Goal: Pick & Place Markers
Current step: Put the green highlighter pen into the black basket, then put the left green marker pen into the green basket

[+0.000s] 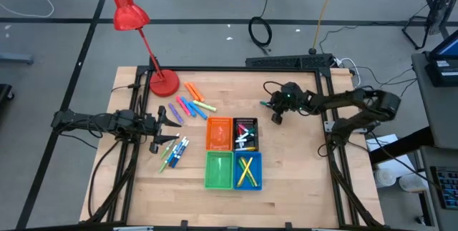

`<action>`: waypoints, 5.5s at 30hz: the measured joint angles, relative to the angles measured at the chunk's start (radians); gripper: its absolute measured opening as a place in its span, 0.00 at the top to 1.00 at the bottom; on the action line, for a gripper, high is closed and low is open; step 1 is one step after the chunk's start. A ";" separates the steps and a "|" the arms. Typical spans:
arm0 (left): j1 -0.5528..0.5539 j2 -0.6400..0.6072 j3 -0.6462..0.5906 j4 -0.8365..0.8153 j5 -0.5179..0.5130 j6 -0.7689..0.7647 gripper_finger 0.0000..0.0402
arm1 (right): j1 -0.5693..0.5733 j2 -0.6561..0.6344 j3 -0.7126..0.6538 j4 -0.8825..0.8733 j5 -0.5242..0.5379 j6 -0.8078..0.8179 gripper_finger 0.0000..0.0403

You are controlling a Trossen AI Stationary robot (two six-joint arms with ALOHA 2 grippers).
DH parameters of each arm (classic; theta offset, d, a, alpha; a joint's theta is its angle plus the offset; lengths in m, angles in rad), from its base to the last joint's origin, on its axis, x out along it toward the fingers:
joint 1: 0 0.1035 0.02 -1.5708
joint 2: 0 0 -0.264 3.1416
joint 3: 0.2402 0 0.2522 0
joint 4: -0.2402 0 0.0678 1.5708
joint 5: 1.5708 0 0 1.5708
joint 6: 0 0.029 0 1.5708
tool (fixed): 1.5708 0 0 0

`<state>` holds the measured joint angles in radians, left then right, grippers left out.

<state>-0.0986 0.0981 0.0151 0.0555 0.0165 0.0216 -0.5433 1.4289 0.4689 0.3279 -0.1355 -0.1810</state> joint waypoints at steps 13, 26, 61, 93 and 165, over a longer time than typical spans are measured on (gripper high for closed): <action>0.000 0.000 0.000 0.000 0.000 0.000 0.47 | 0.245 -0.216 0.002 -0.015 0.002 0.045 0.93; 0.000 0.000 0.000 0.000 0.000 0.000 0.47 | 0.458 -0.160 0.019 0.151 0.003 0.083 0.92; 0.000 0.000 0.000 0.000 0.000 0.000 0.47 | 0.486 0.090 0.125 0.154 0.003 0.064 0.90; 0.000 0.000 0.000 0.000 0.000 0.000 0.47 | 0.486 0.089 0.125 0.169 0.002 0.064 0.90; 0.000 0.000 0.000 0.000 0.000 0.000 0.47 | 0.467 -0.146 0.123 -0.048 0.178 0.000 0.63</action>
<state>-0.0990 0.0982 0.0154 0.0555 0.0162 0.0216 -0.0761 1.2826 0.5922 0.2803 0.0423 -0.1811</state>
